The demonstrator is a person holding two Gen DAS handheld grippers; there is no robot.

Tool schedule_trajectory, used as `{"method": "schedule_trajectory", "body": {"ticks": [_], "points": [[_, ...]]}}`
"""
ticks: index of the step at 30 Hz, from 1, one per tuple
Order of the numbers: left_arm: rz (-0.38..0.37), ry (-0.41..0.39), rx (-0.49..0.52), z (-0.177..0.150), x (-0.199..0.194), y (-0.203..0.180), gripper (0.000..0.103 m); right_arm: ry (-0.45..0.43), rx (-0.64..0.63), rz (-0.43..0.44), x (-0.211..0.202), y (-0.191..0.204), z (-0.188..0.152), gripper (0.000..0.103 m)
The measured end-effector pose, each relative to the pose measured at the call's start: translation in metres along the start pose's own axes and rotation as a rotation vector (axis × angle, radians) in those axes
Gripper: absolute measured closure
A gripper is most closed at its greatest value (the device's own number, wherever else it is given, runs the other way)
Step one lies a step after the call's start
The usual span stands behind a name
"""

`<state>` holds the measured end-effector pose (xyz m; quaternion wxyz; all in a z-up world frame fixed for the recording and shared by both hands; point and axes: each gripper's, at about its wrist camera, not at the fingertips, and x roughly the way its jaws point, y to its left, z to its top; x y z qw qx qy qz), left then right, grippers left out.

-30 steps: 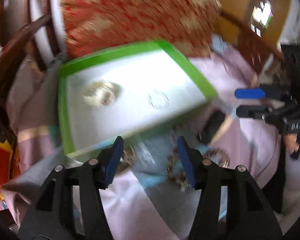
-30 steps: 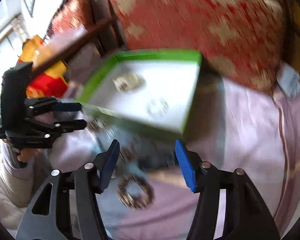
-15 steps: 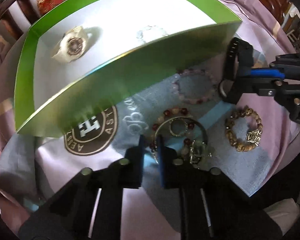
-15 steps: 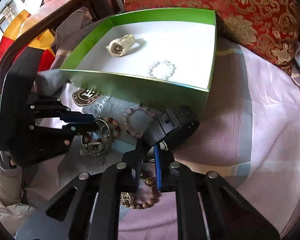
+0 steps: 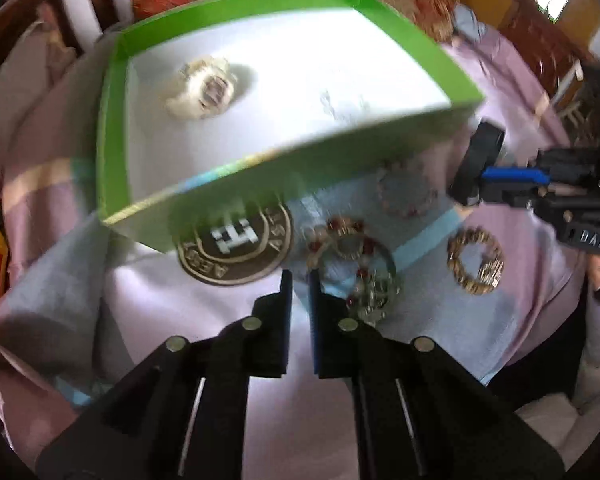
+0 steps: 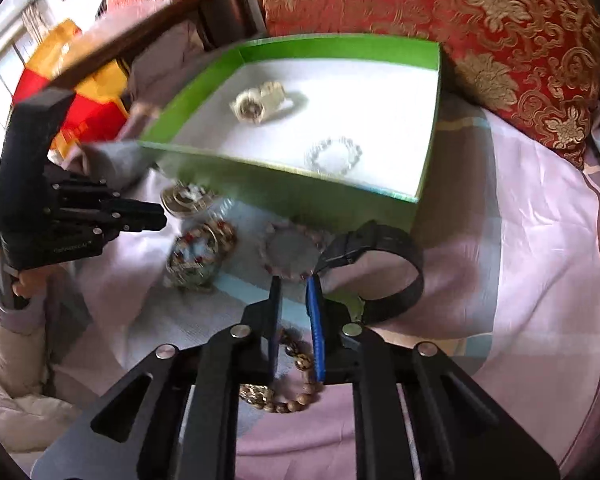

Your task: Organize jewelry

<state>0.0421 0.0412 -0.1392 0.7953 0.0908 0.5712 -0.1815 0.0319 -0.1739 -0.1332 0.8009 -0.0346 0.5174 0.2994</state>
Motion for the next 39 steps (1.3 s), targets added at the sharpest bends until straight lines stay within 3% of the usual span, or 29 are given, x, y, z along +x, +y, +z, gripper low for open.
{"method": "schedule_trajectory", "body": {"ticks": [2, 4, 5, 6, 12, 17, 19, 20, 21, 22, 25, 29, 31, 35, 37, 39], "points": [[-0.013, -0.002, 0.054, -0.003, 0.000, -0.015, 0.095, -0.006, -0.011, 0.015, -0.006, 0.001, -0.001, 0.086], [-0.032, -0.019, 0.118, -0.007, -0.003, -0.034, 0.088, -0.012, -0.021, 0.026, -0.012, 0.002, -0.003, 0.065], [-0.044, -0.026, 0.140, -0.012, -0.007, -0.042, 0.084, -0.015, -0.024, 0.020, -0.013, 0.003, -0.003, 0.048], [-0.052, -0.029, 0.162, -0.013, -0.007, -0.049, 0.084, -0.016, -0.035, 0.008, -0.014, 0.005, -0.004, 0.045], [-0.025, 0.004, 0.177, -0.014, 0.008, -0.063, 0.084, 0.069, -0.123, -0.002, -0.003, 0.025, -0.014, 0.045], [-0.024, 0.026, 0.127, -0.007, 0.016, -0.060, 0.085, 0.154, -0.177, -0.081, 0.022, 0.037, -0.023, 0.046], [-0.016, 0.026, 0.127, 0.002, 0.018, -0.058, 0.085, 0.153, -0.164, -0.077, 0.026, 0.037, -0.023, 0.048], [-0.013, 0.027, 0.127, 0.002, 0.018, -0.059, 0.086, 0.152, -0.159, -0.063, 0.025, 0.038, -0.023, 0.062], [-0.011, 0.027, 0.127, 0.004, 0.018, -0.056, 0.086, 0.145, -0.157, -0.057, 0.024, 0.039, -0.022, 0.084], [-0.009, 0.026, 0.127, 0.004, 0.018, -0.057, 0.087, 0.146, -0.152, -0.061, 0.025, 0.039, -0.022, 0.095], [-0.008, 0.020, 0.113, 0.005, 0.014, -0.055, 0.089, 0.125, -0.126, -0.062, 0.022, 0.033, -0.021, 0.103], [-0.016, -0.005, 0.074, 0.005, 0.004, -0.041, 0.098, 0.056, -0.082, -0.050, 0.005, 0.021, -0.014, 0.103], [-0.015, -0.011, 0.045, 0.006, 0.001, -0.032, 0.103, 0.054, -0.067, -0.060, 0.003, 0.016, -0.013, 0.103], [-0.030, 0.000, 0.037, 0.005, 0.001, -0.026, 0.103, 0.076, -0.073, -0.064, 0.007, 0.014, -0.013, 0.103], [-0.027, -0.002, 0.048, 0.004, 0.000, -0.028, 0.103, 0.076, -0.084, -0.060, 0.007, 0.018, -0.012, 0.086], [-0.029, -0.002, 0.071, 0.001, -0.002, -0.030, 0.102, 0.058, -0.110, -0.065, 0.003, 0.025, -0.013, 0.048]]}}
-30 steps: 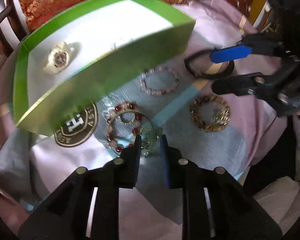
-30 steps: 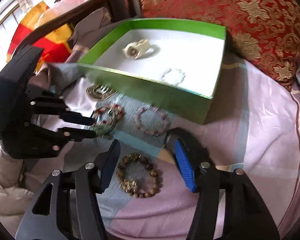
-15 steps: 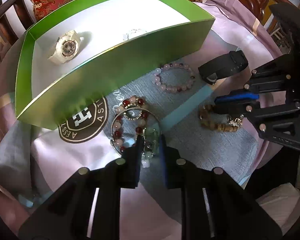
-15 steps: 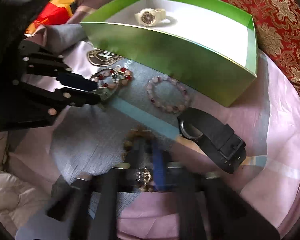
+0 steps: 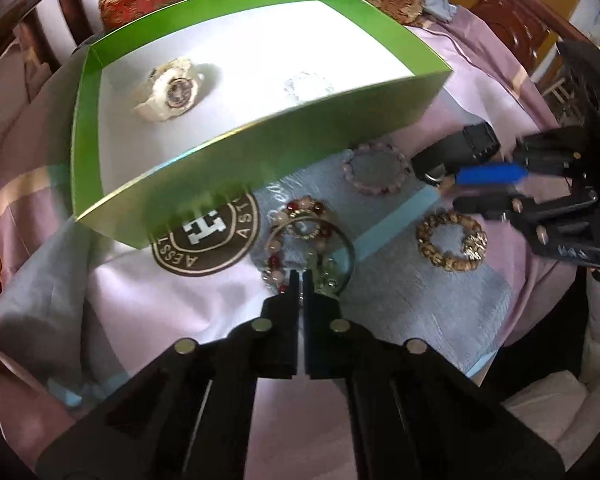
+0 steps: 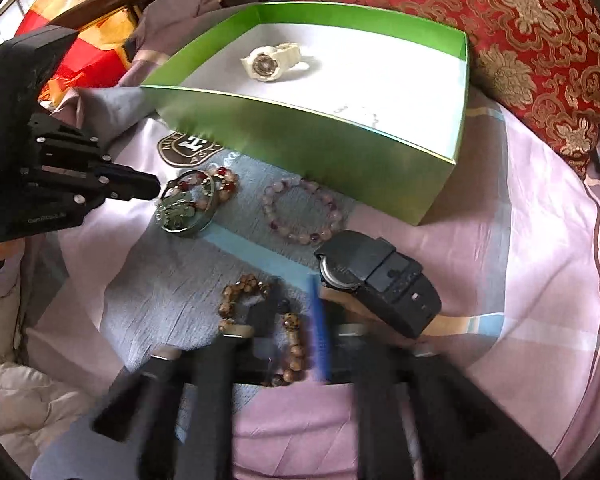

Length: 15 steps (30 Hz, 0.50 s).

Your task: Organize jewelry

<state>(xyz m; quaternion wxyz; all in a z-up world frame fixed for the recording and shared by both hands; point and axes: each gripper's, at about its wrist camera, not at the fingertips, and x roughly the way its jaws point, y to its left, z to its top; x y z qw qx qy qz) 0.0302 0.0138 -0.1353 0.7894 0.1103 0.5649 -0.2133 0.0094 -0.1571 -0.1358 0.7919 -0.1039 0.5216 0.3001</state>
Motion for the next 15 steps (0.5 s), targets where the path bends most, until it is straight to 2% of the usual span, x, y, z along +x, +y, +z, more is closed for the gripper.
{"method": "schedule_trajectory", "body": {"ticks": [2, 4, 5, 7, 8, 10, 11, 13, 15], "points": [[-0.007, -0.001, 0.014, 0.000, -0.001, -0.003, 0.088, -0.007, -0.024, 0.008, -0.003, 0.004, 0.000, 0.044], [-0.001, 0.000, 0.026, 0.000, 0.001, -0.007, 0.080, 0.017, -0.051, 0.001, 0.003, 0.011, -0.002, 0.044], [0.001, 0.007, 0.028, 0.000, 0.003, -0.007, 0.079, 0.043, -0.062, -0.017, 0.009, 0.013, -0.003, 0.045], [0.015, 0.032, 0.031, 0.001, 0.012, -0.010, 0.079, 0.090, -0.071, -0.045, 0.022, 0.014, -0.006, 0.052], [0.017, 0.041, 0.032, 0.002, 0.015, -0.012, 0.079, 0.115, -0.069, -0.053, 0.030, 0.014, -0.007, 0.061], [0.024, 0.047, 0.035, 0.003, 0.019, -0.015, 0.079, 0.106, -0.071, -0.049, 0.029, 0.016, -0.007, 0.068], [0.022, 0.047, 0.034, 0.003, 0.019, -0.015, 0.082, 0.103, -0.067, -0.041, 0.029, 0.016, -0.006, 0.091], [0.026, 0.043, 0.028, 0.004, 0.018, -0.014, 0.092, 0.092, -0.049, -0.037, 0.028, 0.013, -0.006, 0.092], [0.021, 0.031, 0.015, 0.004, 0.015, -0.011, 0.096, 0.075, -0.030, -0.035, 0.024, 0.009, -0.006, 0.092]]}}
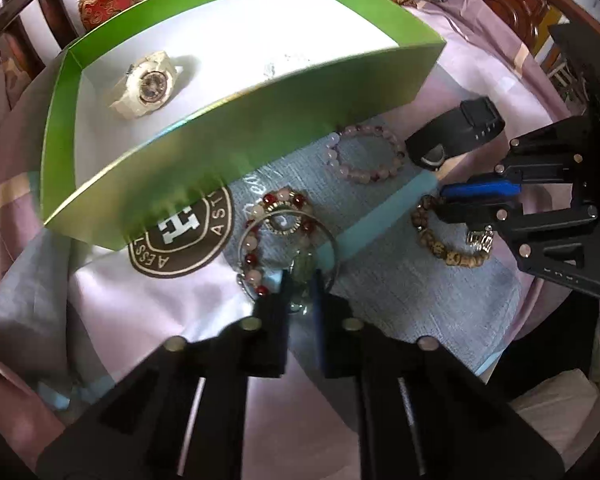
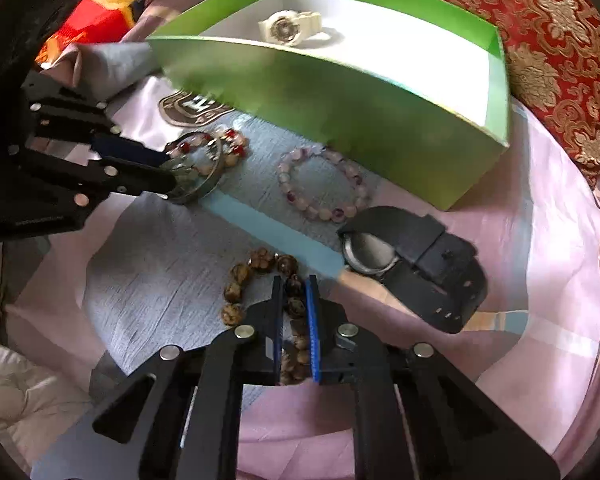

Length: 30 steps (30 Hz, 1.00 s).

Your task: Organize jewelry

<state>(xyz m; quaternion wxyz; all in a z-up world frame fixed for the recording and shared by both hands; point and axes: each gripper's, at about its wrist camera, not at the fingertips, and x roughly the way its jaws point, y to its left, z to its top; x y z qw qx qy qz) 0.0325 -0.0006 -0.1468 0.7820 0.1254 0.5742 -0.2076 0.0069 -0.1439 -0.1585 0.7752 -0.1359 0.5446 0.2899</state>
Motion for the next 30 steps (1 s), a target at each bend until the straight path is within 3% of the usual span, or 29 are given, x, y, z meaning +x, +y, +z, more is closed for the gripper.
{"method": "schedule_trajectory", "body": {"ticks": [12, 19, 25, 30], "points": [[-0.048, -0.162, -0.050, -0.003, -0.048, 0.015, 0.097, -0.156, 0.108, 0.085, -0.042, -0.030, 0.005, 0.092], [-0.049, -0.168, -0.049, -0.003, -0.050, 0.013, 0.097, -0.269, 0.120, 0.184, -0.074, -0.031, 0.007, 0.092], [-0.052, -0.167, -0.057, -0.003, -0.051, 0.015, 0.097, -0.251, 0.137, 0.166, -0.070, -0.033, 0.011, 0.092], [-0.119, -0.221, -0.072, 0.010, -0.076, 0.022, 0.097, -0.329, 0.155, 0.202, -0.099, -0.037, 0.030, 0.092]]}}
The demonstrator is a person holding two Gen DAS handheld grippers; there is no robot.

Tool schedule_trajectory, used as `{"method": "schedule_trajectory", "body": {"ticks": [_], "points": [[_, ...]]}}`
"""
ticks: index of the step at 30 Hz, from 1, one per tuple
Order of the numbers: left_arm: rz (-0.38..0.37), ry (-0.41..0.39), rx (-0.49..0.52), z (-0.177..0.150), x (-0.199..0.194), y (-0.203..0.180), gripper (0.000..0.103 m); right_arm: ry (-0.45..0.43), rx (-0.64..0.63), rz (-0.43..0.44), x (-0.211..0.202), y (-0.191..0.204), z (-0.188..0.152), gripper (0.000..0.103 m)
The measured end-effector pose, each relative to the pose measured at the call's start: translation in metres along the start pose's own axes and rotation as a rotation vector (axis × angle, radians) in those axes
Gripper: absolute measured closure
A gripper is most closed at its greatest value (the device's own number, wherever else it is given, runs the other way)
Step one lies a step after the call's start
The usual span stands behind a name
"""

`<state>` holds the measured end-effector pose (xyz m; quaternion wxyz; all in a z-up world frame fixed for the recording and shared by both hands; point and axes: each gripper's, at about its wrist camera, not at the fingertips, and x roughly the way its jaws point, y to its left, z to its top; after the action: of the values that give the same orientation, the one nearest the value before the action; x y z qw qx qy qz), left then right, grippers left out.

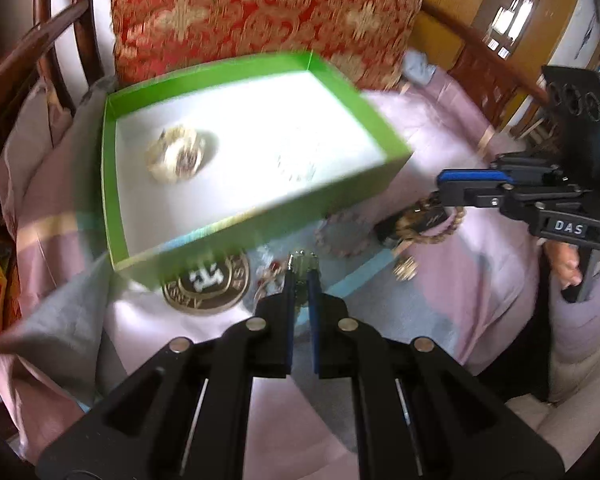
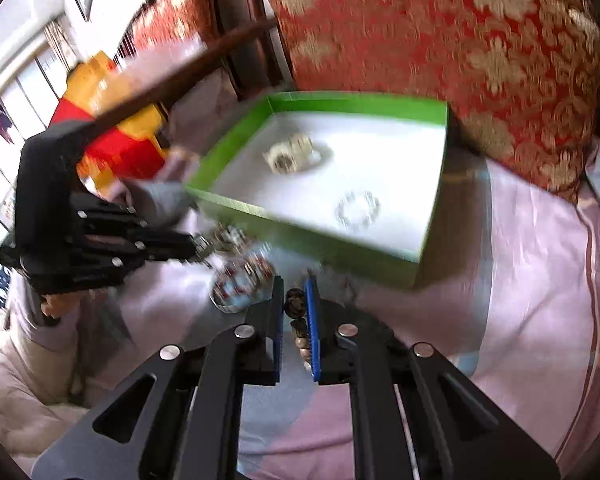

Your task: Organize jewelry

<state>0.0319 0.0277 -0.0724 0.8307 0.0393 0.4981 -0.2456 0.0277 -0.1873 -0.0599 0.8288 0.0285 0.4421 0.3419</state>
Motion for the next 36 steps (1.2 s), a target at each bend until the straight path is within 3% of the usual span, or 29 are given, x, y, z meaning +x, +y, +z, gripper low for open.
{"method": "schedule_trajectory", "body": {"ticks": [3, 7, 12, 13, 15, 17, 20, 24, 27, 31, 36], "points": [[-0.003, -0.049, 0.002, 0.020, -0.022, 0.001, 0.097, -0.061, -0.002, -0.015, -0.014, 0.003, 0.025, 0.092], [0.077, -0.101, 0.002, 0.052, -0.030, 0.009, 0.097, -0.119, -0.023, -0.094, -0.008, 0.004, 0.064, 0.092], [0.082, -0.070, -0.070, 0.070, 0.010, 0.038, 0.097, -0.082, -0.009, -0.162, 0.039, -0.009, 0.075, 0.092], [0.089, -0.044, -0.090, 0.072, 0.021, 0.045, 0.097, -0.063, 0.004, -0.175, 0.052, -0.014, 0.072, 0.092], [0.097, -0.001, -0.114, 0.072, 0.041, 0.054, 0.097, -0.018, 0.015, -0.196, 0.066, -0.021, 0.067, 0.073], [0.084, 0.011, -0.130, 0.071, 0.047, 0.059, 0.090, -0.014, 0.019, -0.196, 0.065, -0.022, 0.062, 0.064], [0.077, -0.013, -0.111, 0.066, 0.039, 0.054, 0.070, -0.025, 0.010, -0.175, 0.051, -0.021, 0.059, 0.064], [0.074, -0.027, -0.030, 0.043, 0.022, 0.029, 0.067, -0.012, -0.026, -0.148, 0.023, -0.016, 0.041, 0.063], [0.130, 0.028, 0.050, 0.024, 0.027, 0.006, 0.063, 0.023, -0.040, -0.133, 0.014, -0.018, 0.014, 0.052], [0.150, 0.161, 0.040, -0.008, 0.059, 0.004, 0.062, 0.131, -0.049, -0.217, 0.027, -0.026, -0.023, 0.052], [0.197, 0.224, 0.013, -0.017, 0.079, 0.009, 0.062, 0.225, -0.069, -0.305, 0.054, -0.027, -0.037, 0.052]]}}
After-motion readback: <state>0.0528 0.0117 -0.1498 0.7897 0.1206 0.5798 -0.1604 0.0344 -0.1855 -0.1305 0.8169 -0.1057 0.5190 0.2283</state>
